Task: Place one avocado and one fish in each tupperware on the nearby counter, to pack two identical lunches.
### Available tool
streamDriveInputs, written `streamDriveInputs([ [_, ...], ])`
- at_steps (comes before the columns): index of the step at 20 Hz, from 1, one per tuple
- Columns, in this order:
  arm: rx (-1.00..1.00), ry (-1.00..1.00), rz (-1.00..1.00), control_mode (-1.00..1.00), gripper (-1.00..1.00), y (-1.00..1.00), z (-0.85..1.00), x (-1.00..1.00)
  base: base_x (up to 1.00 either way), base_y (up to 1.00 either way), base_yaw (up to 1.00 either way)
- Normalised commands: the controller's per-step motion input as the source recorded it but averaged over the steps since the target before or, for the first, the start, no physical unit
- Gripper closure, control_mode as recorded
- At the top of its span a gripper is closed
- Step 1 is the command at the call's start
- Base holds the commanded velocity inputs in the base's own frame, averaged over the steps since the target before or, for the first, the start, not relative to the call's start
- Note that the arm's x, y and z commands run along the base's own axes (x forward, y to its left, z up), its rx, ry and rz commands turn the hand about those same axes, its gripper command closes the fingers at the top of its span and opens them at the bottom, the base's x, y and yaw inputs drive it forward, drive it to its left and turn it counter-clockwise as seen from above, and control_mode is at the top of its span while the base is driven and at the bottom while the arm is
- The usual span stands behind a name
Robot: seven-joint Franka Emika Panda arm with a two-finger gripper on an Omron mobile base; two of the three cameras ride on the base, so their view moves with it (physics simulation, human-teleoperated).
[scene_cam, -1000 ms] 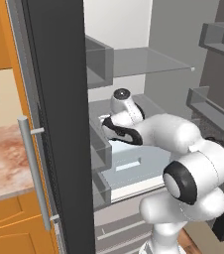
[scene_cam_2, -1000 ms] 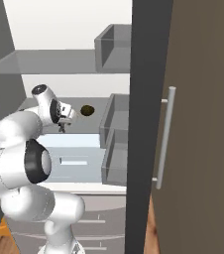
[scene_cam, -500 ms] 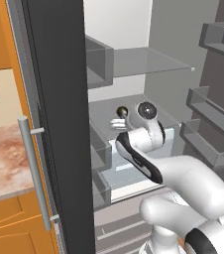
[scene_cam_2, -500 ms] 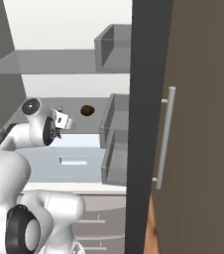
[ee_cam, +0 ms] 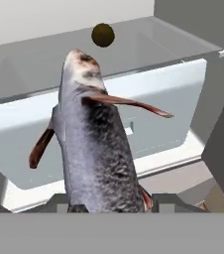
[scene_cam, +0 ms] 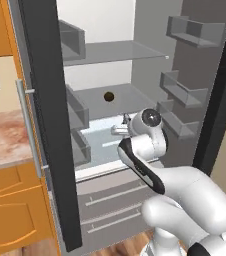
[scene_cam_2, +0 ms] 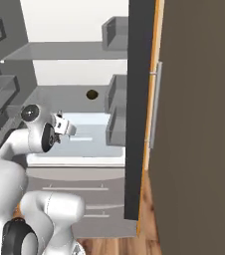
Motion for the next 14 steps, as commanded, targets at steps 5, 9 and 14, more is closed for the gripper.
streamDriveInputs([
  [5,0.0,0.0,0.0,1.0,1.0,0.0,0.0,0.0,-1.0,0.33,0.0],
  [9,0.0,0.0,0.0,1.0,1.0,0.0,0.0,0.0,-1.0,0.64,0.01],
  [14,0.0,0.0,0.0,1.0,1.0,0.0,0.0,0.0,-0.95,1.0,0.0],
])
